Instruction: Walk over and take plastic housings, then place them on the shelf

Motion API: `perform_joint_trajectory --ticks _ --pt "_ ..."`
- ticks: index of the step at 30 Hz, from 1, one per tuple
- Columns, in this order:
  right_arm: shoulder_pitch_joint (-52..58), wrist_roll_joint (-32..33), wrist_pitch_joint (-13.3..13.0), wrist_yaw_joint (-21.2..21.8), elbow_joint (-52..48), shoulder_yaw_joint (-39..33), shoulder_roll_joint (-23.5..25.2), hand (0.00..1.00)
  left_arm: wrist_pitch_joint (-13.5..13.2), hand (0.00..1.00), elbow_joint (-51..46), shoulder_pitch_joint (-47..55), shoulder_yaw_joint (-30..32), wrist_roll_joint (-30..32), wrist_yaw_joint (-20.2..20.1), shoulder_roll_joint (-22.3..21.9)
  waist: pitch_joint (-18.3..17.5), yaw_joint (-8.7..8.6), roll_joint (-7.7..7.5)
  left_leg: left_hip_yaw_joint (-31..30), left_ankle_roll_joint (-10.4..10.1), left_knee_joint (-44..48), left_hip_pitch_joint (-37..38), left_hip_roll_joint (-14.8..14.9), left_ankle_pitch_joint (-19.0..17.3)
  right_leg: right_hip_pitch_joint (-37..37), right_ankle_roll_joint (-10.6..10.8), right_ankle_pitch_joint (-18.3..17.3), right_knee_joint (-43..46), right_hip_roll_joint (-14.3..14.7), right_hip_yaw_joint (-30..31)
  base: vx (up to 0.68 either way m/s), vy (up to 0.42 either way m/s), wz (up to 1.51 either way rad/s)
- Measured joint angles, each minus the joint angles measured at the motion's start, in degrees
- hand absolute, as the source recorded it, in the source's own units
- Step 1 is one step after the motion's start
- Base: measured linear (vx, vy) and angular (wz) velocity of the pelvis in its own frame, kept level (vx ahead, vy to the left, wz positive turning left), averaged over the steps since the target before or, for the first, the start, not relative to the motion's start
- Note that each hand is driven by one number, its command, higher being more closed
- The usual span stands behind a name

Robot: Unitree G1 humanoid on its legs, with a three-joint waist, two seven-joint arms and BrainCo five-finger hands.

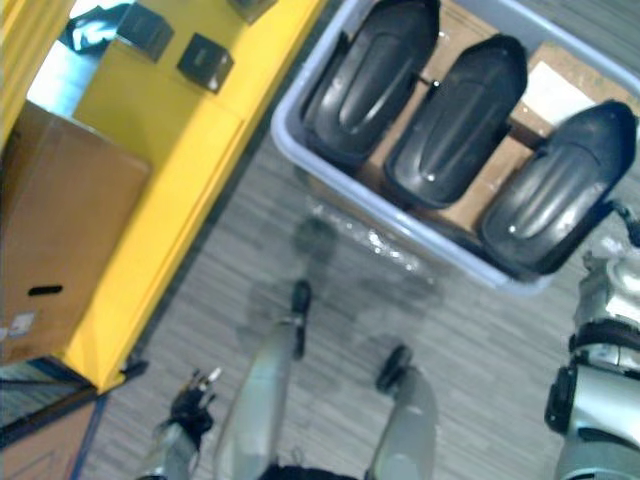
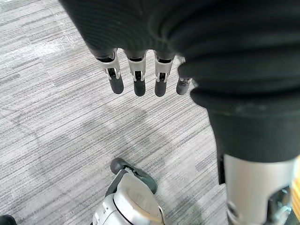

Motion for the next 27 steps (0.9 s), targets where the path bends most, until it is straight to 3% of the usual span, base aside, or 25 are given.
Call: perform_joint_trajectory --ticks 8,11,14,15,20,27 --pt "-1.0 -3.1 0.0 0.3 -0.1 3.3 -0.3 0.00 -0.1 0.00 0.4 0.0 -0.2 -0.1 -0.9 -1.9 0.1 0.98 2.06 -0.9 0.0 0.8 -1.3 -0.4 0.0 -0.8 0.0 -1.0 1.8 -0.5 -0.7 -0.01 -0.002 0.06" --pt "-1.2 -3.2 0.8 1.6 -0.1 3.3 -0.4 0.00 -0.4 0.00 0.4 0.0 -0.4 -1.8 -1.3 -1.9 0.1 1.35 2.06 -0.9 -0.2 0.9 -1.8 -0.3 0.2 -1.4 -0.3 -1.4 2.6 -0.5 -0.7 0.00 -0.020 0.02" --pt "-1.5 -3.0 3.6 1.8 0.1 3.4 -0.4 0.00 -0.4 0.00 0.5 0.0 -0.6 -1.8 -2.0 -2.1 0.1 1.40 2.07 -0.9 -0.3 1.1 -2.1 -0.2 0.4 -1.8 -0.4 -1.4 2.9 -0.5 -0.7 0.00 0.000 0.00" --pt "-1.5 -3.0 4.6 1.9 0.1 3.4 -0.4 1.00 -0.4 0.00 0.4 0.0 -0.6 -1.8 -2.2 -2.3 0.1 1.40 2.07 -0.9 -0.3 1.2 -2.1 -0.2 0.4 -1.8 -0.4 -1.4 2.9 -0.5 -0.7 0.00 0.000 0.00" --pt "-1.6 -3.0 8.0 2.5 1.4 3.2 -0.7 1.00 -0.5 0.00 0.4 0.0 -1.6 -2.1 -2.3 -3.5 0.1 1.48 2.07 -0.9 -0.3 1.6 -2.1 -0.1 0.4 -1.8 -0.4 -1.4 3.3 -0.5 -0.7 0.00 0.000 0.00" --pt "-1.6 -3.0 10.5 1.2 2.4 3.2 -1.3 1.00 -1.3 0.00 0.5 0.0 -1.8 -2.2 -2.1 -3.6 0.1 1.40 2.22 -1.0 -0.4 1.5 -2.0 0.1 0.5 -2.0 -0.6 -1.6 3.9 -0.4 -0.6 0.00 0.000 0.00"
